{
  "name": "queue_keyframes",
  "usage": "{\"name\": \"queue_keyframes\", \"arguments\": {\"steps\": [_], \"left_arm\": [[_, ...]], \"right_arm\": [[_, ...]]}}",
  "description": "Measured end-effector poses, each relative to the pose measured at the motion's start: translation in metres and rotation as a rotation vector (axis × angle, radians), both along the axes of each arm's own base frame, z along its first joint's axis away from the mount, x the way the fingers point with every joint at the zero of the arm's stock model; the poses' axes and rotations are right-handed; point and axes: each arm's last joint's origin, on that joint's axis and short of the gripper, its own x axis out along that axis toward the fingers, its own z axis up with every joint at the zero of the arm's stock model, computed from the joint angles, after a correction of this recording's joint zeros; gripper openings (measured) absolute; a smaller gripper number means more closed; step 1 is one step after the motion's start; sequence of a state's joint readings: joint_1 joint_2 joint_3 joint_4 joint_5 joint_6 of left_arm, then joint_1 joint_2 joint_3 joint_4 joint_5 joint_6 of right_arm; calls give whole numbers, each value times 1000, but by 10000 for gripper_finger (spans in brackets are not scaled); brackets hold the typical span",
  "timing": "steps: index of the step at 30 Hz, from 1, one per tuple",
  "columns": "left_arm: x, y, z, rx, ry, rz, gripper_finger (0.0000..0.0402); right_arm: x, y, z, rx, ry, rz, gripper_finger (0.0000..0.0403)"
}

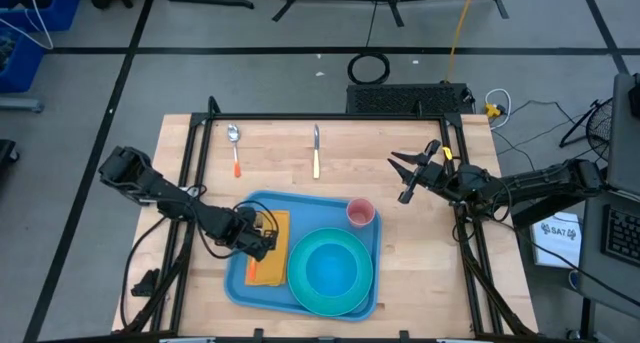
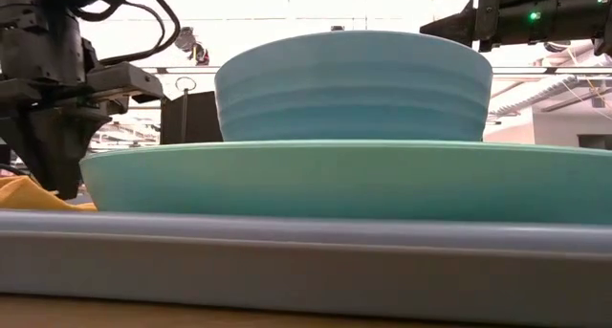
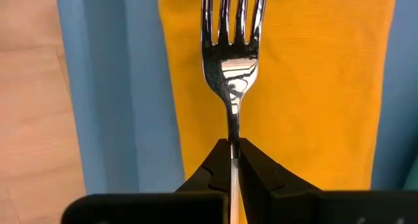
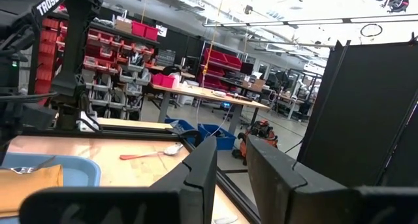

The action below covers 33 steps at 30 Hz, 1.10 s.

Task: Set up tray
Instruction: Put the orange fork on the orange napkin, then put the orange spoon on the orange napkin to the right of the orange fork

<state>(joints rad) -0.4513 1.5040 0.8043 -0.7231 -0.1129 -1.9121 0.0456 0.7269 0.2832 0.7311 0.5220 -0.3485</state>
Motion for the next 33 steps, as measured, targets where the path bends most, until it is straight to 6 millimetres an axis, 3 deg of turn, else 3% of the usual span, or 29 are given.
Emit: {"name": "queue_keyframes", "arguments": {"steps": [10,25,28,33], "left_arm": [[4,6,0,5,-13,-25,16],[5,6,1,-9,-17,-51,115],[4,8,14,17,-84,-84,119],[-8,20,54,172,-195,-113,119]], "right_arm": [[0,0,0,0,0,0,77],[0,0,0,0,2,0,77],[0,0,0,0,2,0,77],[0,0,0,2,1,1,77]]}}
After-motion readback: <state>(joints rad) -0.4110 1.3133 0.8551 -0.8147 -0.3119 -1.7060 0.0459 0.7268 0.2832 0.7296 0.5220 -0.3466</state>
